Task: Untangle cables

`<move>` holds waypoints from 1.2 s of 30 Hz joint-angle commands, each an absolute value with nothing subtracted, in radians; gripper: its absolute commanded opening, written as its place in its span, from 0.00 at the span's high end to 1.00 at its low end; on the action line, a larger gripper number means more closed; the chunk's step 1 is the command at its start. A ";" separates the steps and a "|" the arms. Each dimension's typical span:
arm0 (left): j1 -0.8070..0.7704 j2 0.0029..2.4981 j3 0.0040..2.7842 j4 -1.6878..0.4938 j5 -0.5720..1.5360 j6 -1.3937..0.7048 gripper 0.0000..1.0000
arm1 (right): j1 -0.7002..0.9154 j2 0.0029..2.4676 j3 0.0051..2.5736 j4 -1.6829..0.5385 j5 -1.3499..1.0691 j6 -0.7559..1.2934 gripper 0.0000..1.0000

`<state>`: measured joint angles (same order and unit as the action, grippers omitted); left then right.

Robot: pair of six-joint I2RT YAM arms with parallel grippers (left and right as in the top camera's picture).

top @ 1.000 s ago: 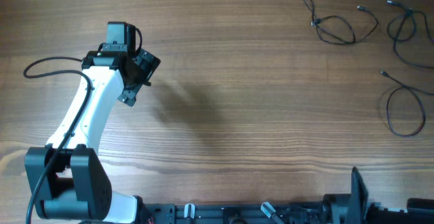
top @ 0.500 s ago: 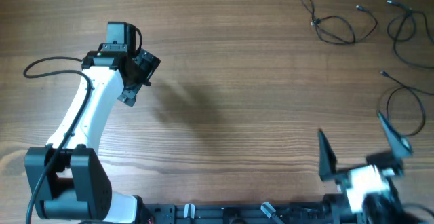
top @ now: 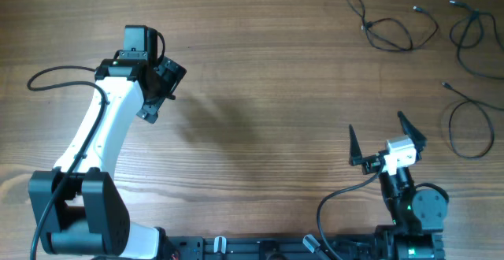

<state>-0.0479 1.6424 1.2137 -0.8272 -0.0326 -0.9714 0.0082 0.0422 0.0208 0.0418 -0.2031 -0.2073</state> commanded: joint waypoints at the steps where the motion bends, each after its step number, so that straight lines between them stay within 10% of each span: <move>1: -0.049 1.633 1.210 -0.828 -0.043 -0.977 0.00 | 0.014 0.046 0.006 0.012 -0.169 -0.184 0.00; 36: -0.049 1.633 1.210 -0.828 -0.043 -0.977 0.00 | 0.013 0.003 0.006 0.012 -0.168 -0.184 0.00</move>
